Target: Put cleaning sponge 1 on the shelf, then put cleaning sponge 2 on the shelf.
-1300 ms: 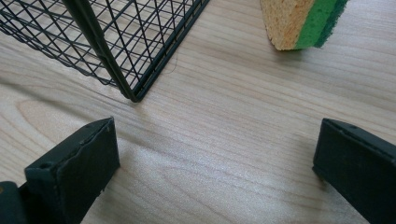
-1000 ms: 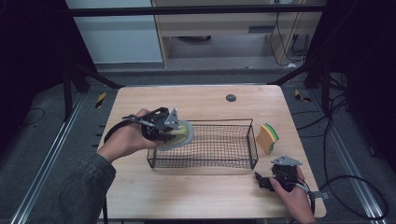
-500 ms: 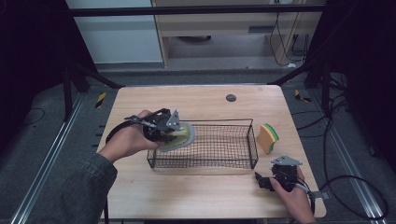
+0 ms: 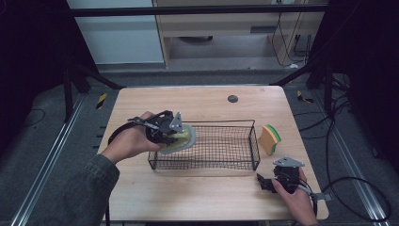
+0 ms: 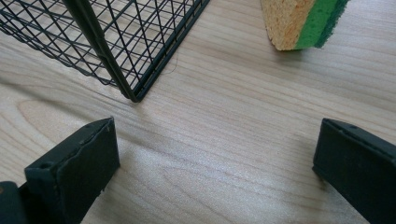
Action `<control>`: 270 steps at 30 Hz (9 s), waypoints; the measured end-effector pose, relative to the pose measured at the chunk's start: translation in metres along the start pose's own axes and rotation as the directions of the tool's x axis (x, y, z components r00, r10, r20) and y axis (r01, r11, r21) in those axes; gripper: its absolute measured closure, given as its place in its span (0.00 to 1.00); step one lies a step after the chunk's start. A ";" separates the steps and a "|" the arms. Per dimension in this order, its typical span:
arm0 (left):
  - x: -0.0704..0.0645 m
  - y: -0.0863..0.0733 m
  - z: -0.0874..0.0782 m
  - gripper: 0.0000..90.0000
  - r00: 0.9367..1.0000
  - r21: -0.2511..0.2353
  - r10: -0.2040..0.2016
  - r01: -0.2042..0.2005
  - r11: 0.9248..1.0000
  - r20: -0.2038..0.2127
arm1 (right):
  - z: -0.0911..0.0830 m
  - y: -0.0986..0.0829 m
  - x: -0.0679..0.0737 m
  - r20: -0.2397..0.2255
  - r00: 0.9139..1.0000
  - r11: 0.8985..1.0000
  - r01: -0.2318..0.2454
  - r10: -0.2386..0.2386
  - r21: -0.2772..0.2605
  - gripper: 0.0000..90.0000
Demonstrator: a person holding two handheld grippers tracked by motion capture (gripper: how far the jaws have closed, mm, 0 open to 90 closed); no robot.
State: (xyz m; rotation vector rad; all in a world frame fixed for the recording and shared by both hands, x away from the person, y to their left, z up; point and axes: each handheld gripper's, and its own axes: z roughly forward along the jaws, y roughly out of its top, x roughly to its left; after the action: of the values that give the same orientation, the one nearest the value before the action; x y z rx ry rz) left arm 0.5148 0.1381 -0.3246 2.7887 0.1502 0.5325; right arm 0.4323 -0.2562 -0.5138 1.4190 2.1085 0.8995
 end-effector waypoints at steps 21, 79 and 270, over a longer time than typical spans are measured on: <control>0.002 -0.008 0.016 0.78 1.000 0.053 0.011 -0.012 0.999 0.015 | 0.000 0.000 0.000 0.000 1.000 1.000 0.001 -0.001 0.000 0.01; -0.006 -0.023 0.054 0.78 0.996 0.123 0.007 -0.019 0.992 0.094 | 0.000 0.000 0.000 -0.001 1.000 1.000 0.001 -0.001 -0.001 0.00; -0.036 -0.214 0.119 0.00 0.552 -0.311 -0.829 0.774 0.551 -0.093 | -0.073 0.169 -0.033 -0.009 1.000 0.986 0.018 -0.016 0.164 0.72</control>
State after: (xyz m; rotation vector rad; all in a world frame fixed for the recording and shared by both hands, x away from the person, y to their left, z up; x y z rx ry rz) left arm 0.5159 0.3033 -0.5082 2.0576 1.2758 0.5546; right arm 0.5037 -0.2627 -0.3410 1.4767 2.2406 0.7403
